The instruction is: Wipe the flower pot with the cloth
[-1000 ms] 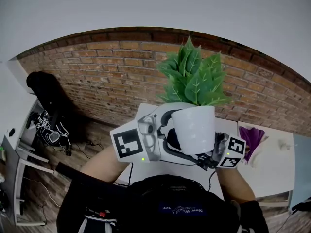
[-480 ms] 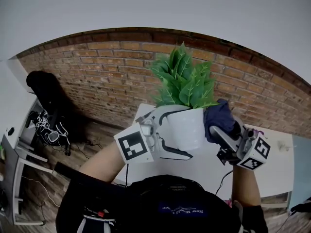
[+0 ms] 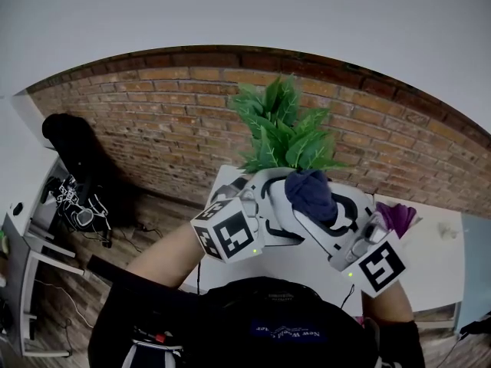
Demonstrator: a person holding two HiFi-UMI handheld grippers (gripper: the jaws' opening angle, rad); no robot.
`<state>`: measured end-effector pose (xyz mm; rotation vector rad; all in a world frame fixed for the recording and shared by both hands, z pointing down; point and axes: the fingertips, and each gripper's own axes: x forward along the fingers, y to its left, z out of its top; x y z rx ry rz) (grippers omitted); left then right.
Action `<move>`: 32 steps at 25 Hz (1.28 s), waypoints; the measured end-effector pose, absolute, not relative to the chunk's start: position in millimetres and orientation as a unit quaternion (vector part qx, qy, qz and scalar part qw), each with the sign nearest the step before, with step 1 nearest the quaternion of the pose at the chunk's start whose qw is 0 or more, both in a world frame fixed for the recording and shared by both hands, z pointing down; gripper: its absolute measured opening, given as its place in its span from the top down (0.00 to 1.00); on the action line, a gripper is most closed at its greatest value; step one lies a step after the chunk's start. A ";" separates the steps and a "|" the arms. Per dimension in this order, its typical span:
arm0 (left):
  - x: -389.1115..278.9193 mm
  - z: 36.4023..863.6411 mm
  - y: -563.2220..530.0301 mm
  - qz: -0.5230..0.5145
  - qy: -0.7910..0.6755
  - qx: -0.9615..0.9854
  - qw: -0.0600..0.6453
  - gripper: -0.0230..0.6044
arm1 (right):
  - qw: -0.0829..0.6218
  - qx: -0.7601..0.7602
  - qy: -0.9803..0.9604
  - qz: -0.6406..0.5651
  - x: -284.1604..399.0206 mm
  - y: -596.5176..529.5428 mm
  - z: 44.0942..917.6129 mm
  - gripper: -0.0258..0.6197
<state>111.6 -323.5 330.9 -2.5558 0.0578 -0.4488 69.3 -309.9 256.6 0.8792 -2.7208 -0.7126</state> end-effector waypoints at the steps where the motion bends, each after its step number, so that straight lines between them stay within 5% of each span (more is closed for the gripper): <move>1: 112.7 333.6 -323.1 -0.175 0.022 -0.946 0.273 0.11 | 0.120 0.298 -0.913 -0.250 64.7 -308.7 262.1 0.76; 6: 105.2 332.3 -328.6 -0.185 0.022 -0.941 0.281 0.11 | 0.173 0.293 -0.892 -0.298 46.5 -316.2 262.2 0.76; 16: 104.0 319.3 -326.9 -0.166 0.055 -0.938 0.300 0.11 | 0.097 0.329 -0.913 -0.220 88.1 -312.3 264.2 0.76; 24: 107.9 321.9 -332.2 -0.176 0.076 -0.932 0.307 0.11 | 0.178 0.294 -0.902 -0.260 83.7 -287.3 298.0 0.76; 32: 109.4 331.1 -328.9 -0.196 0.051 -0.927 0.315 0.11 | 0.181 0.300 -0.881 -0.318 50.5 -308.6 270.0 0.76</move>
